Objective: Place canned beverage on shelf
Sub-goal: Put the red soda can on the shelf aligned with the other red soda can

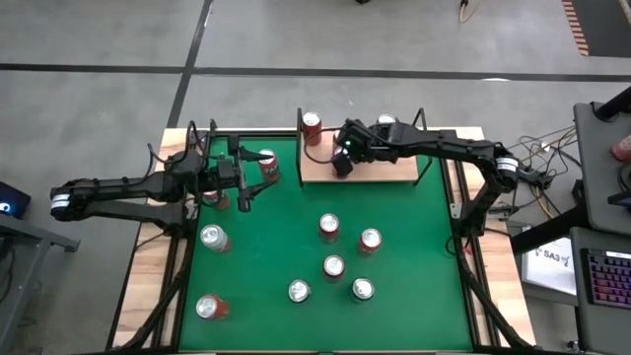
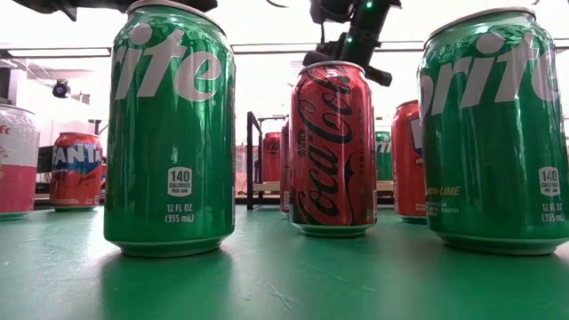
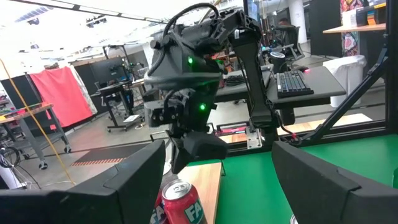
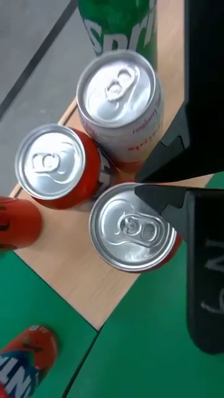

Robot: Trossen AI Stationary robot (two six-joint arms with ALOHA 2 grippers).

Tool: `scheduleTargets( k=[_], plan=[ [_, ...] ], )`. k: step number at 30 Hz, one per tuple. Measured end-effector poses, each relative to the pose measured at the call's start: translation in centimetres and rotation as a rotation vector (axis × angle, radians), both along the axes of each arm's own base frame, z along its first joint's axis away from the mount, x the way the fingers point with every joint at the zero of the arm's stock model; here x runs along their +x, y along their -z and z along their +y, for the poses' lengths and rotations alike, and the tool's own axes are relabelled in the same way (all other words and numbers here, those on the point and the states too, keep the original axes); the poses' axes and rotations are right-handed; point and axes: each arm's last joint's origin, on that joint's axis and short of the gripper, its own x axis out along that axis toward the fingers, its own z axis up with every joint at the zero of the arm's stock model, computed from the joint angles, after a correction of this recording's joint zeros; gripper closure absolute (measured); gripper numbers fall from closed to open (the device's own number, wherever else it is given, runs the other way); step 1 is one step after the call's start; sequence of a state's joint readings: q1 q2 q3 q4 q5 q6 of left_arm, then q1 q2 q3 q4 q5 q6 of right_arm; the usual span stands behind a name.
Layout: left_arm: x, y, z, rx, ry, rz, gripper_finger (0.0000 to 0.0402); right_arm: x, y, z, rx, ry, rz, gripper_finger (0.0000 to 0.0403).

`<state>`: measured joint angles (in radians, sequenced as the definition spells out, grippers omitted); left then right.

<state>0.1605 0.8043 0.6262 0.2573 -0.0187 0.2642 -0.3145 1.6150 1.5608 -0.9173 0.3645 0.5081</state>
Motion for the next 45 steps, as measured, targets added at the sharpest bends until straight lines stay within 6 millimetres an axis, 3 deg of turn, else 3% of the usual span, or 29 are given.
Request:
scheduleTargets(
  k=[8, 17, 31, 45],
  plan=[
    [0.0, 0.0, 0.0, 0.001, 0.000, 0.000, 0.0123, 0.3, -1.4, 1.1, 0.030, -0.138, -0.052, 0.0394],
    [0.0, 0.0, 0.0, 0.004, 0.000, 0.001, 0.0123, 1.5, 0.0, 2.2, 0.214, -0.308, -0.069, 0.0394],
    [0.0, 0.1, 0.0, 0.011, -0.001, 0.008, 0.0123, 2.5, 2.5, 1.7, 0.174, -0.265, 0.063, 0.0394],
    [0.0, 0.0, 0.0, 0.011, -0.001, 0.006, 0.0123, 2.6, 2.5, 1.1, 0.122, -0.226, 0.050, 0.0394]
  ],
)
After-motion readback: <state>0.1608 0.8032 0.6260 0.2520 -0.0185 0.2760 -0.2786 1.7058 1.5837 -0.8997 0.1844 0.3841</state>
